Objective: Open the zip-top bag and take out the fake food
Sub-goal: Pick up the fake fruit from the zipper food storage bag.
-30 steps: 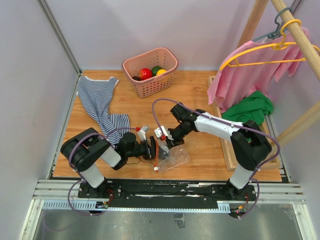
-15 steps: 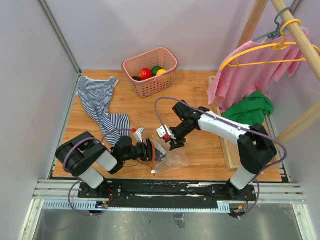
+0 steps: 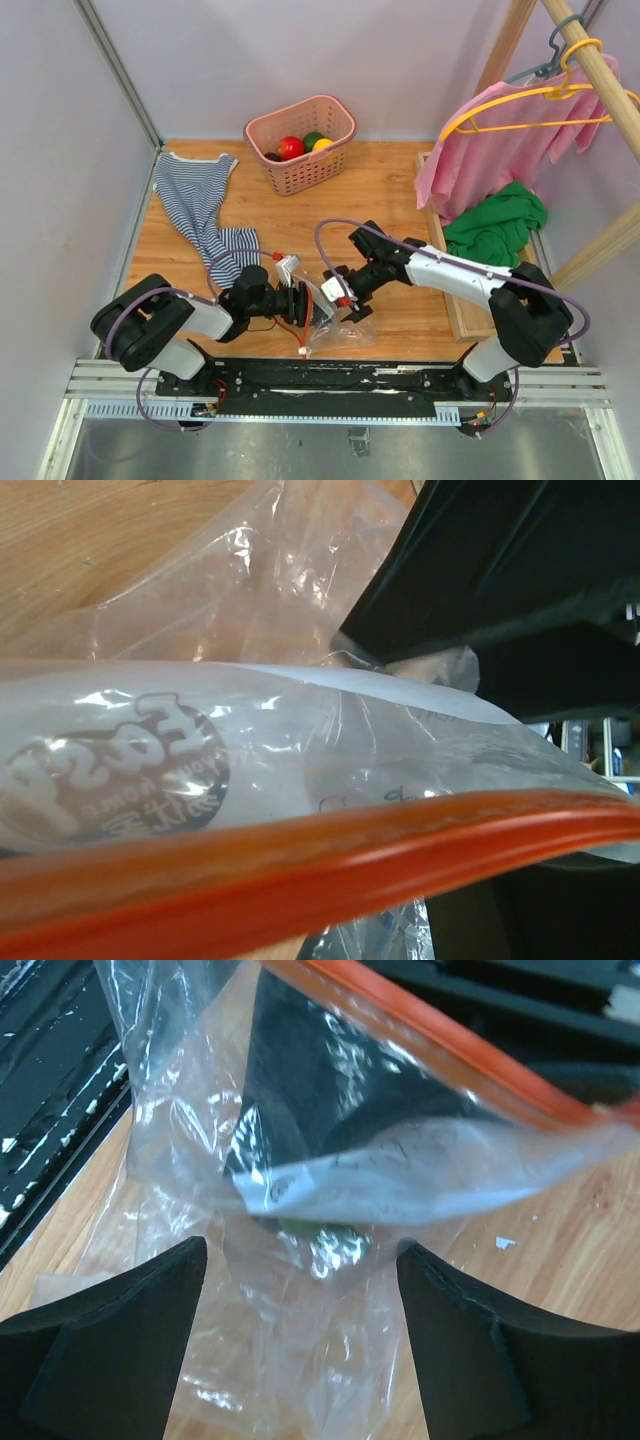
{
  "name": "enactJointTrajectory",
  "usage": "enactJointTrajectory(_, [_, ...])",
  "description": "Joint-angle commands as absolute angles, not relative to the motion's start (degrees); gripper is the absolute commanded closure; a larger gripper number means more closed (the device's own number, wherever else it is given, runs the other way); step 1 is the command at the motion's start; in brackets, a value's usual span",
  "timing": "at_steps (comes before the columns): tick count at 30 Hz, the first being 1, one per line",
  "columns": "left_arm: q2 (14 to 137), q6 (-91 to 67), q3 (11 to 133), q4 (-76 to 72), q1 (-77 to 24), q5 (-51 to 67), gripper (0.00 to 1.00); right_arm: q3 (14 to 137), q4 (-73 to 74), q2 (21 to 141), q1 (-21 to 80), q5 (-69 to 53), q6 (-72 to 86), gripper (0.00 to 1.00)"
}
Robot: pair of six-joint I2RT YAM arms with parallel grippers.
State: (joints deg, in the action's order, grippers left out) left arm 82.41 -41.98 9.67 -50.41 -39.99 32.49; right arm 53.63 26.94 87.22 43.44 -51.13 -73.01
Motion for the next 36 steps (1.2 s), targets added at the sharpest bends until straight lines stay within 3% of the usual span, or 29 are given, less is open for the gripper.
enactJointTrajectory(1, [85.09, -42.45, 11.47, -54.94, -40.18, 36.61, 0.38, 51.00, 17.70, 87.80, 47.56, -46.49, -68.10, 0.24])
enactJointTrajectory(6, [88.27, -47.93, 10.30, -64.78, -40.19, 36.91, 0.25, 51.00, 15.77, 90.30, 48.84, -43.12, -66.96, 0.36])
enactJointTrajectory(12, [89.65, -50.34, 7.76, -69.17, -40.17, 34.43, 0.01, 51.36, 16.08, 92.03, 48.95, -42.15, -66.98, 0.72])
enactJointTrajectory(18, [86.48, -49.66, 5.45, -65.12, -40.17, 31.09, 0.01, 52.75, 17.15, 92.03, 48.73, -42.59, -65.13, 0.99])
enactJointTrajectory(24, [79.18, -44.63, 3.99, -57.34, -40.18, 30.12, 0.01, 54.05, 18.96, 92.38, 47.03, -43.82, -64.34, 0.99])
enactJointTrajectory(30, [70.90, -36.85, 8.55, -37.21, -40.25, 27.89, 0.01, 55.21, 20.66, 92.69, 46.55, -45.28, -64.32, 0.99])
enactJointTrajectory(36, [69.50, -35.00, 11.52, -29.72, -40.30, 26.37, 0.02, 55.99, 21.29, 93.16, 46.55, -45.26, -63.93, 0.99])
